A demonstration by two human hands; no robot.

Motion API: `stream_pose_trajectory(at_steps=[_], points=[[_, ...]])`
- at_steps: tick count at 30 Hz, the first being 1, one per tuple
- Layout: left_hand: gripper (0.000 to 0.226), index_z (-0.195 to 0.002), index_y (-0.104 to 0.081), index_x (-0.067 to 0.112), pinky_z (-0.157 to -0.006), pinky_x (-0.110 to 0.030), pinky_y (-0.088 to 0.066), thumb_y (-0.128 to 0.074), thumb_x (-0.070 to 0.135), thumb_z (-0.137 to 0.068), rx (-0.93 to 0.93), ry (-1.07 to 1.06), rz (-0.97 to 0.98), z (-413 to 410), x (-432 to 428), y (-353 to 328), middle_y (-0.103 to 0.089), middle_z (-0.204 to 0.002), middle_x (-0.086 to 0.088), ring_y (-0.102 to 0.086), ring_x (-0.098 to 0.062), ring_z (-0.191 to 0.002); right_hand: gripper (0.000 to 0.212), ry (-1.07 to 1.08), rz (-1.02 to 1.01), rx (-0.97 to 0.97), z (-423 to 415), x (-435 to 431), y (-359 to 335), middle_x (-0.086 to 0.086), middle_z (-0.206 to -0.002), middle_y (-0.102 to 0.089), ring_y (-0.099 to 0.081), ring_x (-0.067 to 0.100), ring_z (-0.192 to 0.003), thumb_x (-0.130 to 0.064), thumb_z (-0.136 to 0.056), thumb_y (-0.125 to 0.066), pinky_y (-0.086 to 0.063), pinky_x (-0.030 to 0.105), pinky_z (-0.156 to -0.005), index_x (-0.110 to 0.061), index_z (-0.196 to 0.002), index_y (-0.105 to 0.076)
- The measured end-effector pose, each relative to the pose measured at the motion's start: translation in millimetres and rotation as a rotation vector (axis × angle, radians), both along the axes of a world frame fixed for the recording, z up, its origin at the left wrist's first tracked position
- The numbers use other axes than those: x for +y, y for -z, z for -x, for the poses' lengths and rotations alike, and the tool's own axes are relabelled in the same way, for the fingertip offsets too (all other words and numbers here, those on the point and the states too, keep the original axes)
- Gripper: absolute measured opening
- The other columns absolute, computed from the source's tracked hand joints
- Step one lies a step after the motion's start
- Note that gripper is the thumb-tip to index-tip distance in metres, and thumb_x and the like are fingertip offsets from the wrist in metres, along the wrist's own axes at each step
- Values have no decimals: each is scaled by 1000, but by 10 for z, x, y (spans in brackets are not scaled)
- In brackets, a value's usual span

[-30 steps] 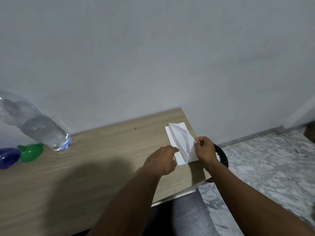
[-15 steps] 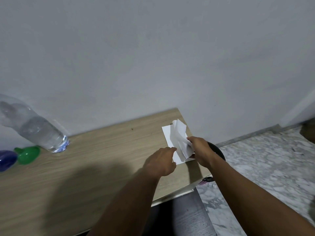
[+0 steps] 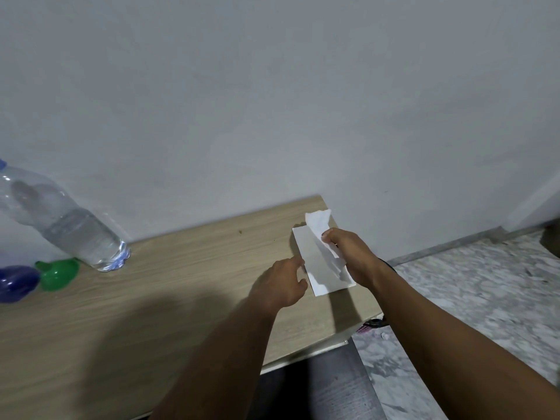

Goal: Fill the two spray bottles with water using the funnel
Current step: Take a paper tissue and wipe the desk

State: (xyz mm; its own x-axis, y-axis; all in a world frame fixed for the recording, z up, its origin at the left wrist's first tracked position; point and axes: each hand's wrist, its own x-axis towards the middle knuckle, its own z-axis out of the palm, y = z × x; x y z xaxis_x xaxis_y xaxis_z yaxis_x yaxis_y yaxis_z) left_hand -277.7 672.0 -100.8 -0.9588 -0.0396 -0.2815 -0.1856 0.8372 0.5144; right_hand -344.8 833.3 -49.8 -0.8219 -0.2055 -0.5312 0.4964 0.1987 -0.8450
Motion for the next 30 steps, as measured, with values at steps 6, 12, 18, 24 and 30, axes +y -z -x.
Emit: stream_pose_trajectory(at_steps=[6, 12, 18, 24, 30], points=[[52, -129, -48, 41, -95, -42, -53, -53, 43, -78, -34, -50, -42, -3, -5, -7, -64, -130, 9, -61, -18, -120, 9, 97, 137, -81, -35, 55, -10, 8, -80, -53, -50, 25, -76, -28, -64, -58, -39, 32, -65, -21, -68, -60], [40, -124, -58, 33, -98, -38, -50, -57, 36, -84, 13, -190, -183, 33, 10, -46, -67, -122, 9, -61, -15, -117, 20, 280, 214, -178, -3, 104, 64, 10, -76, -67, -61, 31, -69, -28, -81, -55, -51, 35, -67, -13, -79, -68], [28, -110, -67, 19, -77, -28, -40, -54, 41, -97, 4, -493, -560, 149, 61, -210, -67, -98, 5, -61, -18, -91, 22, 275, 195, -214, -52, 137, 124, 15, -79, -70, -65, 34, -75, -18, -92, -51, -55, 38, -69, -6, -91, -70], [26, -102, -66, 9, -62, -30, -57, -73, 31, -90, -177, -694, -864, 220, 124, -259, -73, -91, -10, -73, -24, -72, 25, 179, 183, -248, -141, 137, 121, 16, -82, -73, -66, 34, -77, -22, -92, -58, -54, 37, -72, -2, -98, -73], [28, -115, -60, 9, -61, -30, -60, -70, 7, -89, -119, -840, -902, 286, 156, -234, -72, -85, -11, -71, -21, -64, 32, 126, 61, -158, -116, 129, 177, 15, -108, -67, -64, 30, -87, -31, -97, -53, -53, 38, -76, -7, -116, -61]])
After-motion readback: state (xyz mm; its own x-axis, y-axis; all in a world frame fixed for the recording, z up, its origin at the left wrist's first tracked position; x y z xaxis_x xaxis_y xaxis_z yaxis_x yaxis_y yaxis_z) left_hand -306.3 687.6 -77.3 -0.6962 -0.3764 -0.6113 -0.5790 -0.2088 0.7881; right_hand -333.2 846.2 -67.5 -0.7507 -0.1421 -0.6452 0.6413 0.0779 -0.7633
